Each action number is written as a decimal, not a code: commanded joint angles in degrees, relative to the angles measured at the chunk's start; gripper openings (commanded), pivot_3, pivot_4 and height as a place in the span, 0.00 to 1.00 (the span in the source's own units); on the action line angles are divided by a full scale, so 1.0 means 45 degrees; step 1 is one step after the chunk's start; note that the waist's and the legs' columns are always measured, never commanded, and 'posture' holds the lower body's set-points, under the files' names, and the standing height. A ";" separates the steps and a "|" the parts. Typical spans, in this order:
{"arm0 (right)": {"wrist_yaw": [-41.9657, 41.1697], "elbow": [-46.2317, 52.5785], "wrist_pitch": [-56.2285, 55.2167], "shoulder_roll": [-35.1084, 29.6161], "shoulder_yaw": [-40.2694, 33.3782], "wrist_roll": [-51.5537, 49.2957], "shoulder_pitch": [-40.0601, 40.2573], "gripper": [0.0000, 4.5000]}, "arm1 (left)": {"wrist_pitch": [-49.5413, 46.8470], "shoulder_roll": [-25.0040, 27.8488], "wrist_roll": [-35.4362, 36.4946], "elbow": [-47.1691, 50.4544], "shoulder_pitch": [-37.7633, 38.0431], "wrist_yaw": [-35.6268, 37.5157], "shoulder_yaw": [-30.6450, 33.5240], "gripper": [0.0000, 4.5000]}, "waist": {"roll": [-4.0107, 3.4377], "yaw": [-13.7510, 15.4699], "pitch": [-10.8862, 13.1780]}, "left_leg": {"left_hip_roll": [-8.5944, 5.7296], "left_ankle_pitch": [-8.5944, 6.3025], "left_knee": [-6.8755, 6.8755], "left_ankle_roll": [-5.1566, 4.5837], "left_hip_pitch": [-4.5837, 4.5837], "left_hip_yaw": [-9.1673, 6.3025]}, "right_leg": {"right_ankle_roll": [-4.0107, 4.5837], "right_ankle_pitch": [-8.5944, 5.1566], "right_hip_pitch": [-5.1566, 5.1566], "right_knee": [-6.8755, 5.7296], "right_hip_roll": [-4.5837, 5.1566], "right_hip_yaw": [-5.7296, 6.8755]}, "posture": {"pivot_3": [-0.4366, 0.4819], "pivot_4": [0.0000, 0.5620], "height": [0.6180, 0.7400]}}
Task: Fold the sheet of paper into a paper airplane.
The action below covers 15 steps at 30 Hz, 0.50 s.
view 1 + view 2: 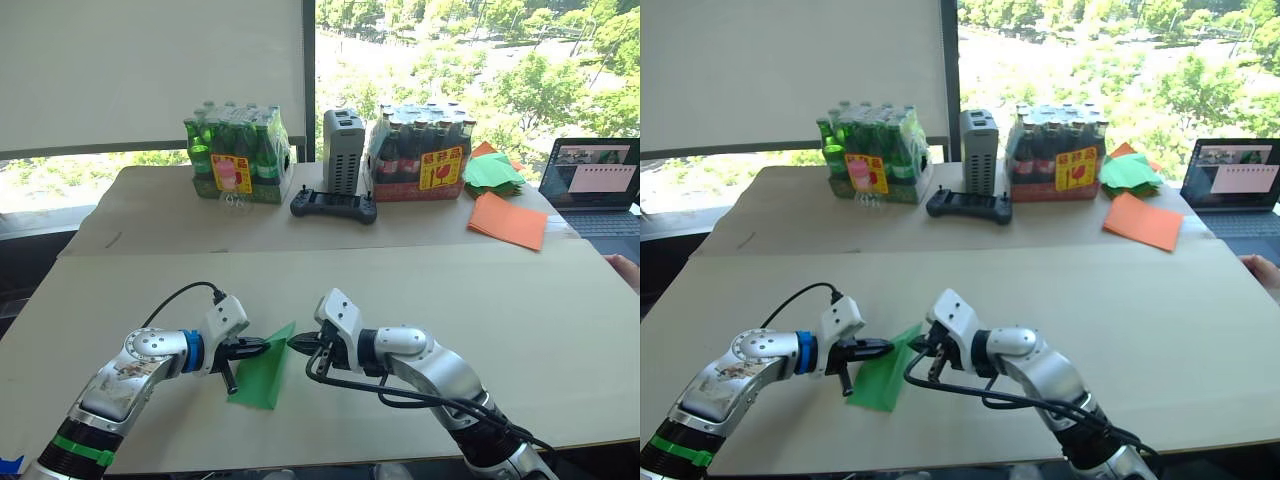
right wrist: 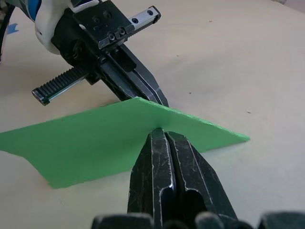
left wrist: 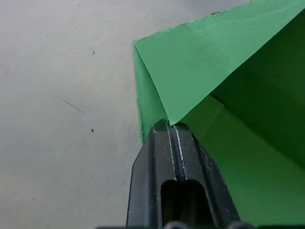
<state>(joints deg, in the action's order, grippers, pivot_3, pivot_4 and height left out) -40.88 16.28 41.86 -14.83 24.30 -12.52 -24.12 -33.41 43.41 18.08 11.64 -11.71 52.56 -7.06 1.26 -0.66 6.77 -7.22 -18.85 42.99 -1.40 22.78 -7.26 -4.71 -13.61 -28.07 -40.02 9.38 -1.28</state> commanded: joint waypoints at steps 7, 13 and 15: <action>0.0006 0.0002 -0.0422 0.0023 0.0086 0.0056 -0.0174 0.00 | -0.0440 0.0310 -0.0065 0.0098 -0.0101 0.0014 0.0234 0.00 | 0.0000 -0.0019 0.0000 | 0.0000 0.0000 0.0000 0.0000 0.0000 0.0000 | 0.0000 0.0000 -0.0004 -0.0005 -0.0001 0.0000 | 0.48 0.27 0.47; -0.0004 0.0042 -0.0384 0.0008 0.0126 0.0078 -0.0143 0.00 | -0.0597 0.0445 0.0072 0.0302 -0.0413 -0.0077 0.0636 0.00 | -0.0001 -0.0049 0.0001 | 0.0003 0.0000 0.0000 0.0001 0.0007 0.0000 | 0.0001 0.0000 -0.0016 -0.0008 -0.0006 0.0000 | 0.48 0.27 0.47; -0.0010 0.0068 -0.0362 0.0011 0.0132 0.0069 -0.0134 0.00 | -0.0617 0.0395 0.0142 0.0411 -0.0517 -0.0140 0.0736 0.00 | -0.0001 -0.0049 0.0001 | 0.0004 0.0000 0.0000 0.0001 0.0012 -0.0001 | 0.0001 0.0000 -0.0020 -0.0006 -0.0007 0.0001 | 0.48 0.27 0.47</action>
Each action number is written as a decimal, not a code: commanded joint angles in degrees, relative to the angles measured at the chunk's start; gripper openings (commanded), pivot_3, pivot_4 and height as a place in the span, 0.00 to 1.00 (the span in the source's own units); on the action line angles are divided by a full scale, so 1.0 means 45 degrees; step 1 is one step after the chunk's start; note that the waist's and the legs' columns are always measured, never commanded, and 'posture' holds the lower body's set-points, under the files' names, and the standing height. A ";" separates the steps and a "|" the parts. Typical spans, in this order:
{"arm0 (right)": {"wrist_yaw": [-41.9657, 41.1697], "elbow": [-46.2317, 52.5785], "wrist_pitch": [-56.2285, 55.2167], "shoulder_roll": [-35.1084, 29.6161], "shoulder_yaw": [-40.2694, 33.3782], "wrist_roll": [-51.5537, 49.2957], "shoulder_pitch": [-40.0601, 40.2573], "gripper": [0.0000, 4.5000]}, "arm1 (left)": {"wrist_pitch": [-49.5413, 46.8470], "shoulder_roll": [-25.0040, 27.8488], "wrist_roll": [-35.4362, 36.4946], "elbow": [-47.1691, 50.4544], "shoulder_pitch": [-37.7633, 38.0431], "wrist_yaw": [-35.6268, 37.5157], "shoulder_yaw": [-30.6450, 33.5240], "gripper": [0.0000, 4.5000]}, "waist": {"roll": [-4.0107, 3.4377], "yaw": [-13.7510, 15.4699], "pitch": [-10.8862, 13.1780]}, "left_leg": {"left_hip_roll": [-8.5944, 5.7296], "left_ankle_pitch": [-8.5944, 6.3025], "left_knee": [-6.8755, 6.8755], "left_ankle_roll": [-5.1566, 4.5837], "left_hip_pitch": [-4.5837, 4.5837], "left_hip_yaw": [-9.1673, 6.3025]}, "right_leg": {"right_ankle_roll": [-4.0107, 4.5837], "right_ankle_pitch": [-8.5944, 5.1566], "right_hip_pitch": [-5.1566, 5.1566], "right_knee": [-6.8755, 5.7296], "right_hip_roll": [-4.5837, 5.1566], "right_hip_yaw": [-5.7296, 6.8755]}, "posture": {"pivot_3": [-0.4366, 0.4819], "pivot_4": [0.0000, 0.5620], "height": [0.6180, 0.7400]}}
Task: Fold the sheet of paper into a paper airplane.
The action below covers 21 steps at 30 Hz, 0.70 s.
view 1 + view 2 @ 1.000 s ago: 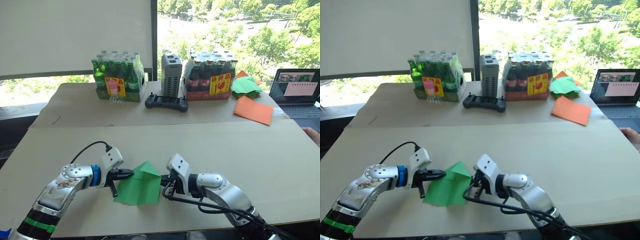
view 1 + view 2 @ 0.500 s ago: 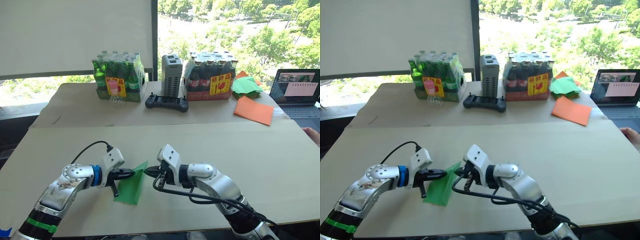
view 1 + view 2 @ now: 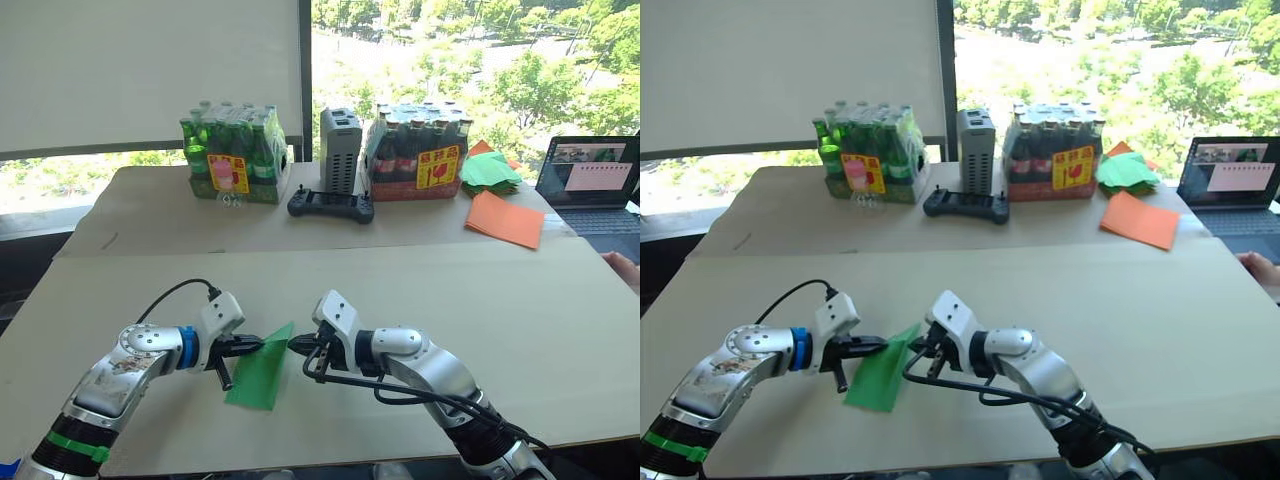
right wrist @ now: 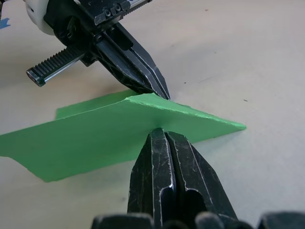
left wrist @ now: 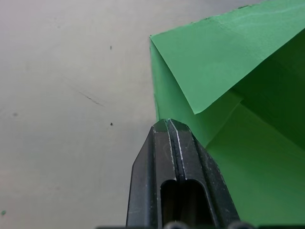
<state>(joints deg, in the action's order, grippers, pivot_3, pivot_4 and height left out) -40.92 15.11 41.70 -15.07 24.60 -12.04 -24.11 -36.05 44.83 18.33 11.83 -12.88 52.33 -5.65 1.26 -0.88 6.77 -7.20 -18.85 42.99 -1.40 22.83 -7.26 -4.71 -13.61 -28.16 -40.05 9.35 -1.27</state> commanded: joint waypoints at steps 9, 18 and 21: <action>-0.0027 0.0346 -0.0272 0.0001 0.0067 -0.0047 -0.0133 0.00 | -0.0742 -0.0106 0.0765 0.1947 -0.0204 -0.0168 0.0462 0.00 | 0.0000 0.0001 0.0000 | -0.0001 0.0000 0.0000 0.0000 0.0004 0.0001 | 0.0000 0.0000 0.0000 0.0005 0.0003 0.0001 | 0.48 0.27 0.47; -0.0006 0.0460 -0.0097 -0.0015 0.0022 -0.0107 -0.0259 0.00 | -0.0495 -0.0125 0.0394 0.1419 0.0017 -0.0177 0.0027 0.00 | 0.0000 -0.0002 0.0000 | -0.0001 0.0001 0.0000 0.0001 0.0004 0.0000 | 0.0001 0.0000 0.0000 0.0006 0.0001 0.0001 | 0.48 0.27 0.47; 0.0060 0.0545 -0.0005 0.0093 -0.0006 -0.0160 -0.0328 0.00 | -0.0328 -0.0220 0.0251 0.0985 0.0054 -0.0174 -0.0136 0.00 | 0.0000 -0.0012 0.0000 | 0.0001 0.0001 0.0000 0.0001 0.0004 0.0000 | 0.0001 0.0000 -0.0002 0.0005 -0.0001 0.0001 | 0.48 0.27 0.47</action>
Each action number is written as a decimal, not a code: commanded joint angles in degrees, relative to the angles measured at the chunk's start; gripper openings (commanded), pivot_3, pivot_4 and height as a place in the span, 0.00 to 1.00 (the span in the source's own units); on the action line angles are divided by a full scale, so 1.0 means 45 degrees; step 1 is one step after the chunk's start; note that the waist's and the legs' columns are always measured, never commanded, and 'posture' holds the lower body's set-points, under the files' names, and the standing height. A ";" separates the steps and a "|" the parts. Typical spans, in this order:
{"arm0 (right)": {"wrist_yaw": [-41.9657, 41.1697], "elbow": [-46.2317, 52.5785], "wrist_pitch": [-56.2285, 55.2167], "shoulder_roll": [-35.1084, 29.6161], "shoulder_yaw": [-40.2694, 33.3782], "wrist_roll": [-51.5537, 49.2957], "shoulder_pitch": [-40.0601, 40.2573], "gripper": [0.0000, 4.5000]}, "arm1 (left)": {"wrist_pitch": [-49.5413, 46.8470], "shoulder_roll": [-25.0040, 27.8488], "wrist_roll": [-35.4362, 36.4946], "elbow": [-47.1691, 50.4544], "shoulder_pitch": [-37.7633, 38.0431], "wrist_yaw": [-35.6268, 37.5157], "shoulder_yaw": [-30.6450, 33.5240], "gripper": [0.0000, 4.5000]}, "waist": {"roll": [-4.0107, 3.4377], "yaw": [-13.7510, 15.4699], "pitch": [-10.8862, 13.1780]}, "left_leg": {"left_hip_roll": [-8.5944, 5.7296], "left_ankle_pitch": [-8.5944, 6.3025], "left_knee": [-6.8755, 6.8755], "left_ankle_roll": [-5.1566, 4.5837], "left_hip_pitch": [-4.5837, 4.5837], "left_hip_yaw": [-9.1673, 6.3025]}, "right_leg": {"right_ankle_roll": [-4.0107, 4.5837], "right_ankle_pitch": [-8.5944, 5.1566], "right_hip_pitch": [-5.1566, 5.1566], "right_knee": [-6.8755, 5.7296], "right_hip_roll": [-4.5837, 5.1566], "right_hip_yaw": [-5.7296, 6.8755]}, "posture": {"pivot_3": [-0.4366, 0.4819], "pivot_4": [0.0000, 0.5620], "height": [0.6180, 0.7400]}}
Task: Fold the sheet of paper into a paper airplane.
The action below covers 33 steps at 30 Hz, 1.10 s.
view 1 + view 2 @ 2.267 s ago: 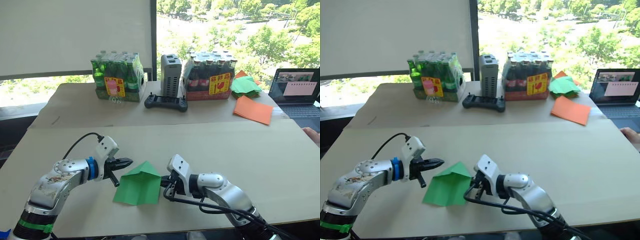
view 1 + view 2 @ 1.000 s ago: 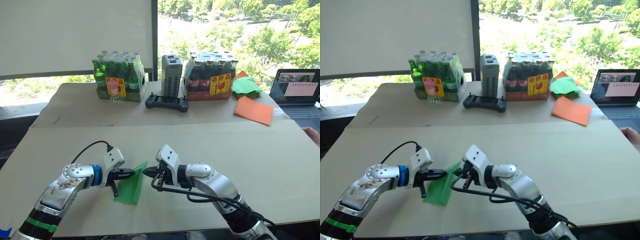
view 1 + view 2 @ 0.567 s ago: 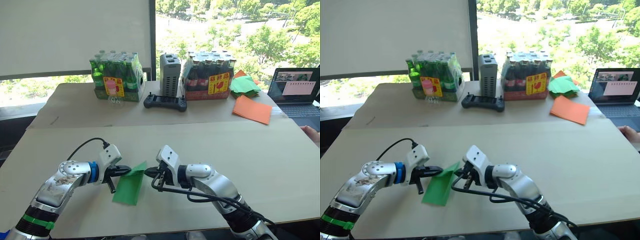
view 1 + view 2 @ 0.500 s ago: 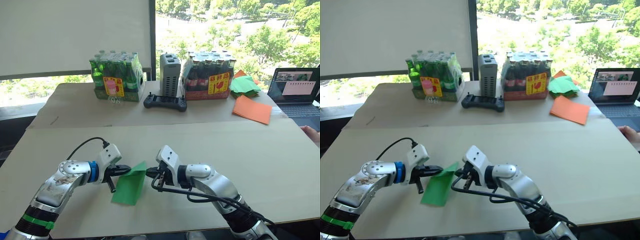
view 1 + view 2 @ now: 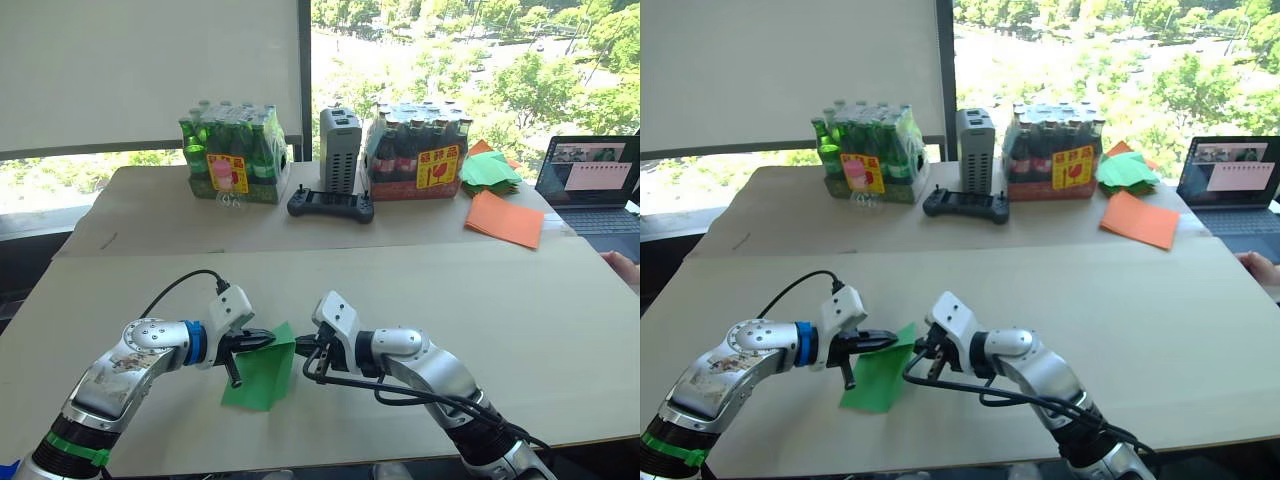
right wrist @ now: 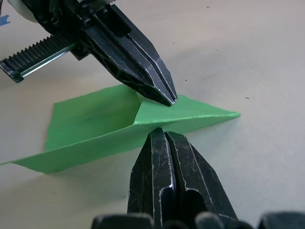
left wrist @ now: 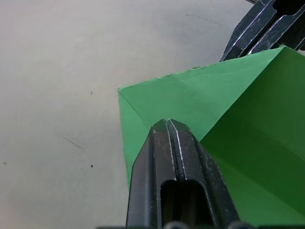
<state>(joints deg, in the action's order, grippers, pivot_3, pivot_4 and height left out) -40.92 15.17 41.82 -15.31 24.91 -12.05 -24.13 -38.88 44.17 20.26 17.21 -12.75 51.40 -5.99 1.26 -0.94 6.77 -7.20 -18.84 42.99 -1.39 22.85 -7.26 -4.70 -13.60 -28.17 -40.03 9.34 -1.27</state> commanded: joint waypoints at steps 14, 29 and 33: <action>0.0424 0.0284 0.0023 0.0855 0.0277 -0.0148 -0.0639 0.00 | 0.0050 -0.1095 -0.0171 -0.0569 -0.0651 -0.0002 -0.0806 0.00 | 0.0000 0.0014 0.0000 | -0.0003 0.0000 0.0002 0.0000 0.0000 -0.0001 | 0.0000 0.0001 0.0004 -0.0002 0.0005 0.0002 | 0.48 0.27 0.47; 0.0353 -0.0467 -0.0422 0.0814 0.0601 0.0148 -0.0844 0.00 | -0.0454 -0.0779 0.0229 -0.0229 0.0008 -0.0197 0.0235 0.00 | 0.0000 -0.0051 0.0000 | 0.0001 0.0001 0.0001 0.0002 -0.0002 -0.0002 | 0.0001 0.0001 -0.0004 -0.0007 -0.0001 0.0001 | 0.48 0.27 0.47; 0.0313 -0.0734 -0.0570 0.0836 0.0753 0.0263 -0.0864 0.00 | -0.0662 -0.0721 0.0454 0.0136 0.0159 -0.0297 0.0577 0.00 | 0.0000 -0.0039 0.0000 | -0.0001 0.0002 0.0001 0.0002 0.0000 -0.0002 | 0.0001 0.0001 -0.0001 -0.0005 0.0001 0.0002 | 0.48 0.27 0.47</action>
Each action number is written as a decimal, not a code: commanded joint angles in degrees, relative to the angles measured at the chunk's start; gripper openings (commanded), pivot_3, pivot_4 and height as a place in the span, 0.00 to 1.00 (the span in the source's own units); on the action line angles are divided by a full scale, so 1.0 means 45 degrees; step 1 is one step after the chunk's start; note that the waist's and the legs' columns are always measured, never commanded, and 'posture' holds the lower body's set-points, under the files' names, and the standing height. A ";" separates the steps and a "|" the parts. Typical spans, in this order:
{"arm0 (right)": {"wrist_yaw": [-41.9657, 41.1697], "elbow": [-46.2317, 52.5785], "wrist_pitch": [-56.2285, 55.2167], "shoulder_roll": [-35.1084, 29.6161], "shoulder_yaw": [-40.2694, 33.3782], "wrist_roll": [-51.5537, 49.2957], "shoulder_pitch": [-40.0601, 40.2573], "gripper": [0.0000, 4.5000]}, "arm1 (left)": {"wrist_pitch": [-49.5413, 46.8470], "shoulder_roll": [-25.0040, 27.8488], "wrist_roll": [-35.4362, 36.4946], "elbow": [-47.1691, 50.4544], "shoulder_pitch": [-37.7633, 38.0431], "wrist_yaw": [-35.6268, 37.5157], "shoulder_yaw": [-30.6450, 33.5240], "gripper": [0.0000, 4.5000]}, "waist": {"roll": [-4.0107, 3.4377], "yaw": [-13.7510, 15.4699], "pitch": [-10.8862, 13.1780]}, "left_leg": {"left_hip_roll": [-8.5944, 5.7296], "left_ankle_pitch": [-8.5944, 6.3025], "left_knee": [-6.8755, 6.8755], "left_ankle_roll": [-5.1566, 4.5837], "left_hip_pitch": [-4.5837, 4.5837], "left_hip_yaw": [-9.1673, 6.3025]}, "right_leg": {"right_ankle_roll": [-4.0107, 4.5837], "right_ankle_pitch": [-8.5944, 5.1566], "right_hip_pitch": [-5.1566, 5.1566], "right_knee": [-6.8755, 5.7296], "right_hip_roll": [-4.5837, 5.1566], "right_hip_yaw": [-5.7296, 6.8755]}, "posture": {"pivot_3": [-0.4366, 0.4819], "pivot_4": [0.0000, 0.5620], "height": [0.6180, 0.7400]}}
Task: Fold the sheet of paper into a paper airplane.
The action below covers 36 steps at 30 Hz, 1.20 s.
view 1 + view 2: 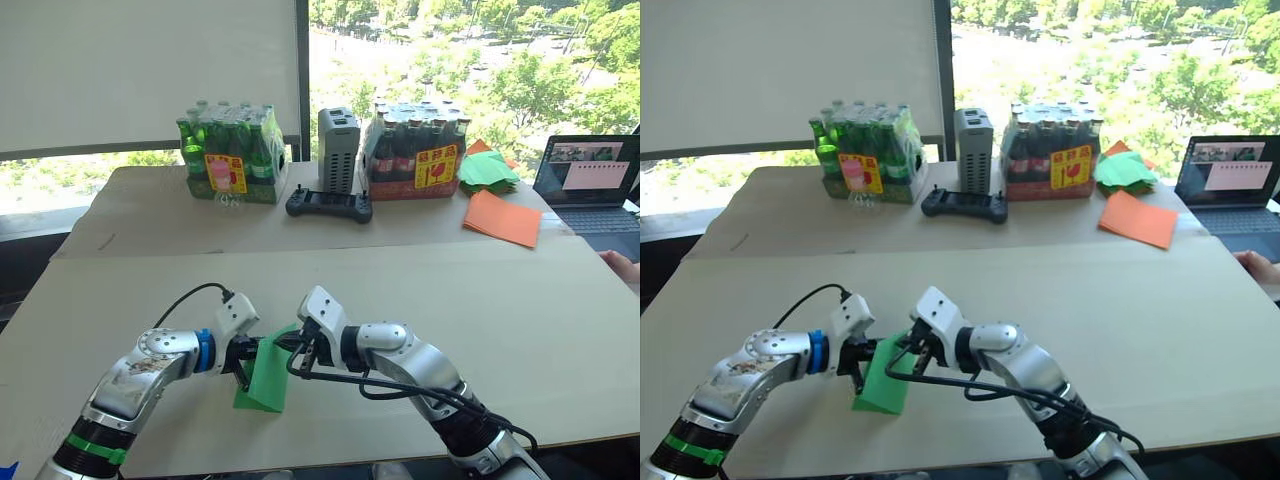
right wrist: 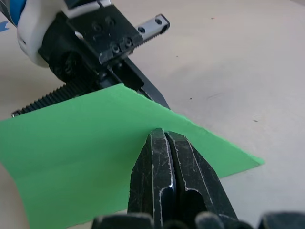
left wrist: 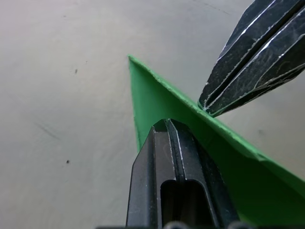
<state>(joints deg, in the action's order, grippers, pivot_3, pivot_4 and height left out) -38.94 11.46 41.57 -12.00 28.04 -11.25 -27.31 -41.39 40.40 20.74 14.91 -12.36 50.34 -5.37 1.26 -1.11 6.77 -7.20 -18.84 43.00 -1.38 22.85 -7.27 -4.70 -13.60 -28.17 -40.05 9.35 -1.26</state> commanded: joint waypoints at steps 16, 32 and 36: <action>-0.0198 -0.0640 -0.0754 0.0053 0.0555 0.0689 -0.0157 0.00 | -0.0506 0.1315 0.1233 0.1630 0.1097 -0.0161 0.2821 0.00 | -0.0003 -0.0014 0.0002 | 0.0001 0.0000 -0.0002 0.0001 -0.0001 0.0000 | 0.0001 -0.0001 -0.0002 0.0002 -0.0003 0.0001 | 0.48 0.27 0.47; -0.0460 -0.0053 -0.0642 -0.0095 0.0374 0.0728 -0.0214 0.00 | 0.1825 0.0523 0.0855 0.0043 0.2405 0.0641 0.1737 0.00 | -0.0004 0.0018 0.0003 | 0.0002 0.0000 -0.0003 0.0001 -0.0001 -0.0001 | 0.0007 0.0003 0.0000 0.0005 0.0000 0.0010 | 0.48 0.27 0.47; -0.0414 0.0205 -0.0679 0.0093 -0.0010 0.0495 -0.0322 0.00 | 0.2221 0.0313 0.0572 -0.0392 0.2350 0.0664 0.1320 0.00 | -0.0004 0.0042 0.0003 | 0.0001 0.0000 -0.0002 0.0001 -0.0002 -0.0001 | 0.0007 0.0003 0.0003 0.0006 0.0003 0.0012 | 0.48 0.27 0.47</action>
<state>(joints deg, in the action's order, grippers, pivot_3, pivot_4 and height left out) -40.96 9.63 39.35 -12.46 30.14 -7.93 -27.54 -32.52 42.20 24.47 13.71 -1.74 53.36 1.31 1.24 -0.92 6.78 -7.20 -18.84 42.99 -1.37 22.84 -7.27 -4.66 -13.58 -28.16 -40.02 9.37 -1.20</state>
